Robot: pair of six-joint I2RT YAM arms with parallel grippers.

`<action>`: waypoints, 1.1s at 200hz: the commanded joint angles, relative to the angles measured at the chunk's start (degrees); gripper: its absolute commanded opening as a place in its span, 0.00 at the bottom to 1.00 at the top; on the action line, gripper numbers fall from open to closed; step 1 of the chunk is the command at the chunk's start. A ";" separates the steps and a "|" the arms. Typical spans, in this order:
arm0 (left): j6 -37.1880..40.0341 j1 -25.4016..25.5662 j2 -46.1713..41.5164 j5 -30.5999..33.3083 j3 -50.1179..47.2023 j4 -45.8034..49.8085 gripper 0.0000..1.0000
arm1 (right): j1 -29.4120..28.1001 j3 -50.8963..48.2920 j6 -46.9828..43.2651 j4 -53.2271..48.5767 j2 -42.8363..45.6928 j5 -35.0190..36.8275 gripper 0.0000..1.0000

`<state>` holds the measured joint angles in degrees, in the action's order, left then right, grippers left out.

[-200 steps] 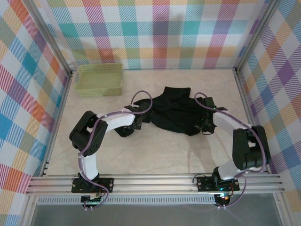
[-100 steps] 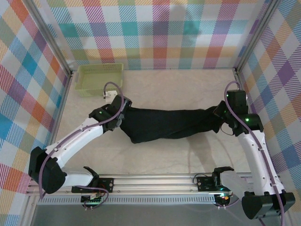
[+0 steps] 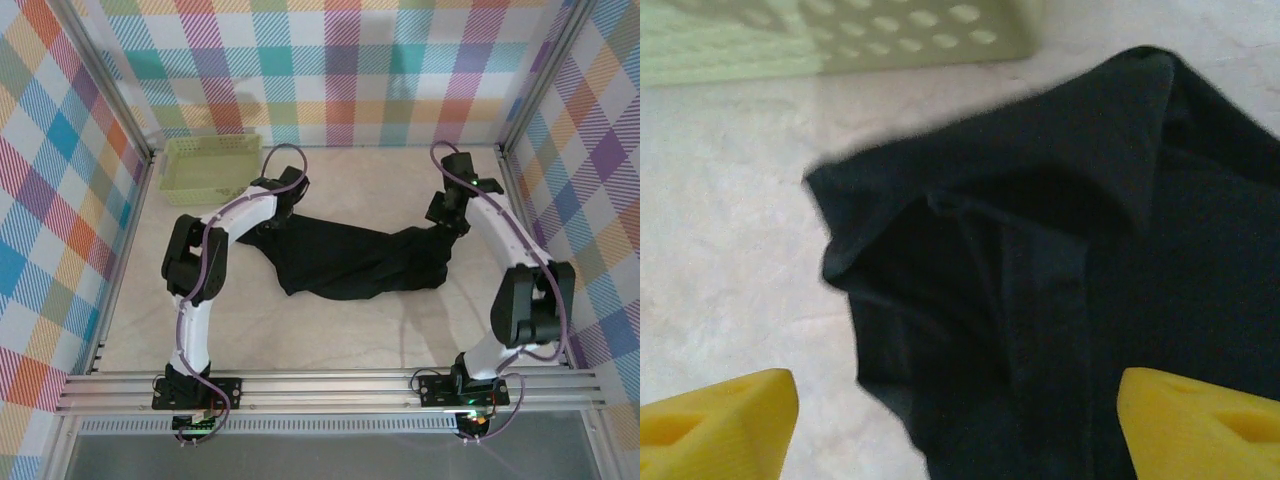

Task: Fold the inside-out t-shirt

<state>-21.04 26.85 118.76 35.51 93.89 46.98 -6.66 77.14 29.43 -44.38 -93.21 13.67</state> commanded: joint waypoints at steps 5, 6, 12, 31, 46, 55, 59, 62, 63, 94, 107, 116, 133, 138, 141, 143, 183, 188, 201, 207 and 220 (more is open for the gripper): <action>-5.12 2.17 -14.56 -3.12 -8.87 1.18 0.85 | 0.34 0.27 -0.47 1.03 1.59 0.18 0.56; -5.40 2.34 -15.11 -3.32 -9.50 0.92 0.85 | 0.33 0.10 -0.49 1.17 1.79 0.11 0.56; -7.10 3.30 -18.45 -5.41 -13.42 -0.64 0.85 | 0.33 -1.18 -0.38 1.65 2.86 -0.05 0.58; -13.17 6.54 -27.52 -13.12 -26.52 -7.64 0.85 | 0.33 -5.49 -0.92 2.32 6.58 -0.52 0.62; -17.73 9.61 -31.13 -16.09 -33.32 -11.98 0.85 | 0.33 -8.86 -1.28 2.88 9.91 -1.51 0.65; -19.67 11.48 -31.98 -16.68 -36.17 -14.81 0.86 | 0.32 -10.93 -1.60 3.54 12.02 -2.05 0.67; -20.07 12.30 -32.09 -16.78 -37.23 -16.00 0.86 | 0.25 -11.81 -1.72 3.73 12.92 -2.16 0.68; -20.38 12.78 -32.10 -16.86 -37.98 -17.26 0.85 | 0.24 -12.28 -1.74 3.73 13.53 -2.24 0.68; -20.46 12.87 -32.10 -16.87 -38.20 -17.53 0.85 | 0.24 -12.37 -1.79 3.75 13.73 -2.24 0.69; -22.56 14.67 -30.03 -19.28 -42.63 -25.01 0.84 | 0.26 -16.82 -1.68 3.98 18.40 -4.86 0.72; -22.63 14.64 -29.72 -19.53 -44.12 -27.41 0.84 | 0.29 -18.53 -1.27 4.43 19.90 -5.73 0.72; -22.50 14.64 -29.93 -19.27 -44.92 -28.50 0.84 | 0.30 -19.79 -1.05 4.87 20.92 -5.93 0.73; -21.79 14.63 -30.53 -19.18 -45.95 -29.98 0.84 | 0.32 -21.61 -0.23 5.48 22.70 -5.91 0.75; -21.64 14.60 -30.72 -19.10 -46.06 -30.29 0.84 | 0.28 -22.05 -0.08 5.75 23.24 -6.14 0.75; -21.60 14.55 -30.84 -19.17 -46.22 -30.49 0.84 | 0.28 -22.37 0.05 5.96 23.43 -6.25 0.76; -21.53 14.50 -30.93 -19.23 -46.35 -30.55 0.84 | 0.31 -22.51 0.13 6.08 23.56 -6.39 0.76; -22.73 13.84 -32.65 -21.36 -49.72 -35.80 0.84 | 0.28 -24.30 2.16 6.84 24.80 -8.89 0.76; -22.93 13.75 -32.86 -21.63 -50.28 -36.45 0.84 | 0.32 -24.39 2.27 6.92 24.93 -9.09 0.76; -23.54 13.75 -33.31 -21.84 -51.73 -38.24 0.83 | 0.29 -24.84 2.32 6.85 25.52 -9.19 0.76; -23.66 13.72 -33.25 -22.08 -52.18 -38.98 0.83 | 0.24 -25.19 2.30 7.00 25.81 -9.10 0.76; -23.63 13.67 -32.67 -22.34 -52.25 -39.31 0.83 | 0.31 -25.76 2.17 7.19 26.13 -8.93 0.76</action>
<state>-43.33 41.06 86.96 14.11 42.78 11.22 -6.66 52.60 30.81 -38.41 -68.69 5.89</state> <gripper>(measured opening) 0.834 0.759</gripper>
